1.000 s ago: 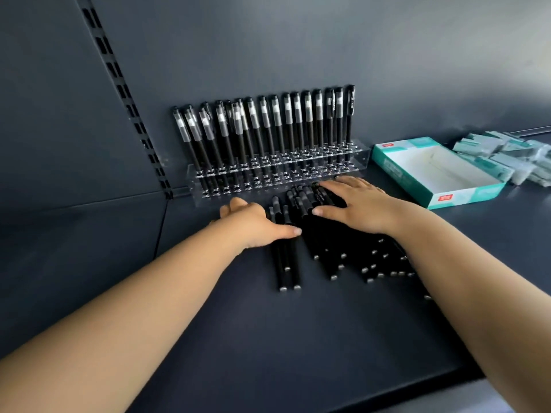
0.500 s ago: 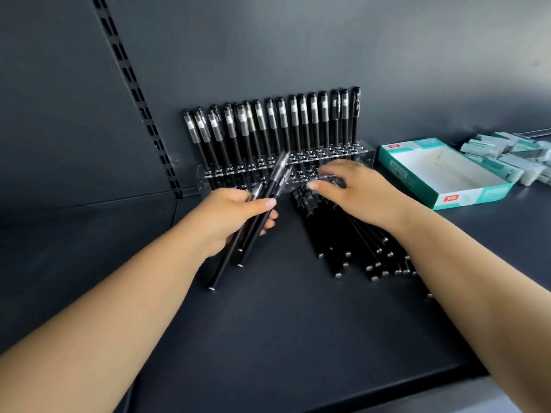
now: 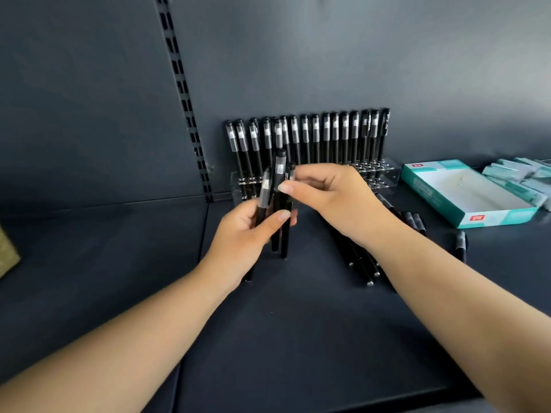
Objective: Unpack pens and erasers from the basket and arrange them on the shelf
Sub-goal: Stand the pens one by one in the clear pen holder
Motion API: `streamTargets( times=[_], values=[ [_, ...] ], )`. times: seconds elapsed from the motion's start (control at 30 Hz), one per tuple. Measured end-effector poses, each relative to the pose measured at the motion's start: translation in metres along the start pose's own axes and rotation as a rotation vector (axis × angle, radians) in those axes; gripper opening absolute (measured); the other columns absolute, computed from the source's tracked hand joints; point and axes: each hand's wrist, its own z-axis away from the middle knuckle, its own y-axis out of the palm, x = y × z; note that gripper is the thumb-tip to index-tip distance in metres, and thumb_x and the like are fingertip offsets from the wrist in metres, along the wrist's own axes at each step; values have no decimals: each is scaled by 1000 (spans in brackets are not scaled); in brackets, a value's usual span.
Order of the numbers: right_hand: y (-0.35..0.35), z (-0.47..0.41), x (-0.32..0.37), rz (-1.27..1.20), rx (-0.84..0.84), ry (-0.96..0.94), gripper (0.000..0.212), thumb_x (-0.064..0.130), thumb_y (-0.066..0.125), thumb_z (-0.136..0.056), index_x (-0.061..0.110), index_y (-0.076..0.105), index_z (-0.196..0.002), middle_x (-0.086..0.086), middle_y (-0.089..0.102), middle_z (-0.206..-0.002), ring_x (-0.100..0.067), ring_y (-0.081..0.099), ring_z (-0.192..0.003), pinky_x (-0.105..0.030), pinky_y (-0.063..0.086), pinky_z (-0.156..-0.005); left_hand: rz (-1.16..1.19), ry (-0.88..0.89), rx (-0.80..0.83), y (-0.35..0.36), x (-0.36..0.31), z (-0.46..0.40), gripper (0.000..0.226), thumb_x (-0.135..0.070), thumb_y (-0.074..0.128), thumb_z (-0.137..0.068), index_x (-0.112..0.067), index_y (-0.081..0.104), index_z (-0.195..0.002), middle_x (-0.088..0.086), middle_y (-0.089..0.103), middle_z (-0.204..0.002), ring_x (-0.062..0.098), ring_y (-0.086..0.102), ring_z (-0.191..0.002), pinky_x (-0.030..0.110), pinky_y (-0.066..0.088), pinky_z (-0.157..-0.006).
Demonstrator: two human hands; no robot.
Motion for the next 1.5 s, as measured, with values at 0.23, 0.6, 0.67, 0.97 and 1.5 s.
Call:
streamTargets(
  times=[0.23,0.6,0.67,0.97,1.5],
  values=[
    [-1,-3,-12,-42,-52,87,9,12,64,-82,20,70,-81,3,72,-80,-11,68,-82,-25,53,-84,23,-1,5,-2,12,3,14,-15,48,-92,-23,61,-92,-2,72,-85,8,68,-85,24,55,-77],
    [-37,-60,-14,29,-421,85,11,16,59,-87,6,62,-84,-1,56,-73,-6,59,-68,-21,56,-69,101,-2,-290,-7,11,-48,18,-26,38,-98,-11,42,-91,-3,28,-57,4,23,-40,17,22,-40],
    [-37,-74,-19,80,-495,75,12,18,59,-88,6,60,-90,3,55,-73,-5,58,-67,-24,57,-73,135,-15,-284,0,12,-56,19,-26,35,-99,-15,41,-84,-2,27,-59,4,22,-40,17,20,-39],
    [-37,-117,-49,264,-511,135,33,21,50,-94,-11,54,-98,-11,53,-76,-32,63,-81,-47,54,-78,88,-41,-199,-3,26,-71,20,-20,39,-97,-17,55,-86,-8,49,-54,2,39,-42,17,29,-40],
    [-29,-114,-43,270,-360,203,29,13,50,-92,8,44,-121,13,52,-85,-26,60,-101,-44,52,-86,230,-181,-210,-8,24,-73,12,-31,40,-96,-23,38,-87,-4,36,-57,3,25,-36,15,21,-35]
  ],
)
